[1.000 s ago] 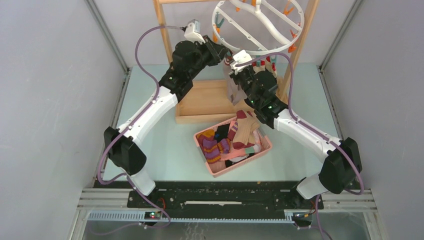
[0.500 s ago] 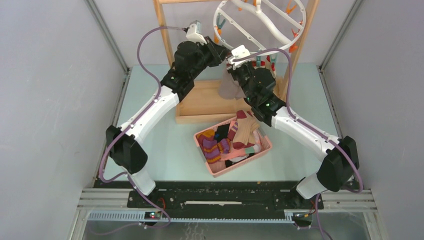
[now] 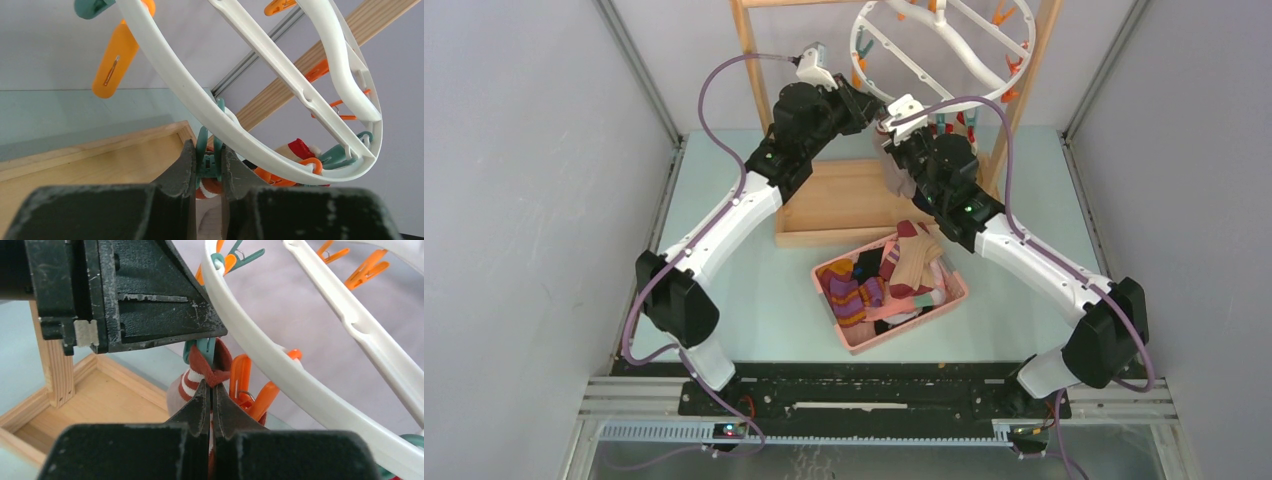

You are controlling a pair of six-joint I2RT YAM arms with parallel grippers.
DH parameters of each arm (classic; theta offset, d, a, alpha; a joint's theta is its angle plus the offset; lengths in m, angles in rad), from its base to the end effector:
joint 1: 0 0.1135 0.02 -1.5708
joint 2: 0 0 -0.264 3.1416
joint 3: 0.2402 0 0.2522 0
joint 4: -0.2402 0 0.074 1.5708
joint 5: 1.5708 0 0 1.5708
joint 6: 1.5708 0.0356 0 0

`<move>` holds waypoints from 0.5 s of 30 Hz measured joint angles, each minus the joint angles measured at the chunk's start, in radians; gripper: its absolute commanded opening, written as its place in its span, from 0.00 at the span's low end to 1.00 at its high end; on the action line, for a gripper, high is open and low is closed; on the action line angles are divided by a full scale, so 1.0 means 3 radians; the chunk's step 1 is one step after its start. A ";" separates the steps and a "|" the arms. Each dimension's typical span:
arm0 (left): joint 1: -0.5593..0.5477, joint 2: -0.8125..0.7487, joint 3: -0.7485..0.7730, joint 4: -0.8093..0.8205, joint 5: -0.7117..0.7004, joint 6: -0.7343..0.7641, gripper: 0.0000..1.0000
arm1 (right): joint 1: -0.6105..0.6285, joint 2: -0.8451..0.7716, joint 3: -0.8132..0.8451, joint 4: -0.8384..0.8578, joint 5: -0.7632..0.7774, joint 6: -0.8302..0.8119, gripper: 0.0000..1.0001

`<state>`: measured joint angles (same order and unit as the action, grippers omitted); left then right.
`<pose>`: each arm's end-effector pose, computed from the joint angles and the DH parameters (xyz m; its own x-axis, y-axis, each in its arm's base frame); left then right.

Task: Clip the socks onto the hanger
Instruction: Clamp the sock onto the hanger.

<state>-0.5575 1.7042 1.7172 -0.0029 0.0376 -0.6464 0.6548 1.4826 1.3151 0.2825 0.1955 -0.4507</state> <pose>0.3462 -0.2174 0.4394 -0.3308 -0.5030 -0.7984 0.4527 0.6578 -0.6020 0.2870 0.2116 0.4073 0.2755 -0.3272 -0.9039 -0.3603 0.8366 -0.4126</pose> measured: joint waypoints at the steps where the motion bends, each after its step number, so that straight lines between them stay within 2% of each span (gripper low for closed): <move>1: 0.0000 0.0000 0.0000 0.0000 -0.0001 0.0000 0.00 | -0.0003 -0.0004 0.0000 -0.0019 -0.0015 0.0001 0.00; 15: 0.0000 -0.0001 0.0000 0.0000 0.0000 -0.0004 0.00 | 0.0005 -0.0005 -0.0005 -0.0022 0.0008 0.0065 0.00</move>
<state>-0.5575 1.7039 1.7172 -0.0029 0.0376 -0.6476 0.6563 1.4811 1.3136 0.2760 0.1978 -0.4313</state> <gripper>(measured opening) 0.171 0.009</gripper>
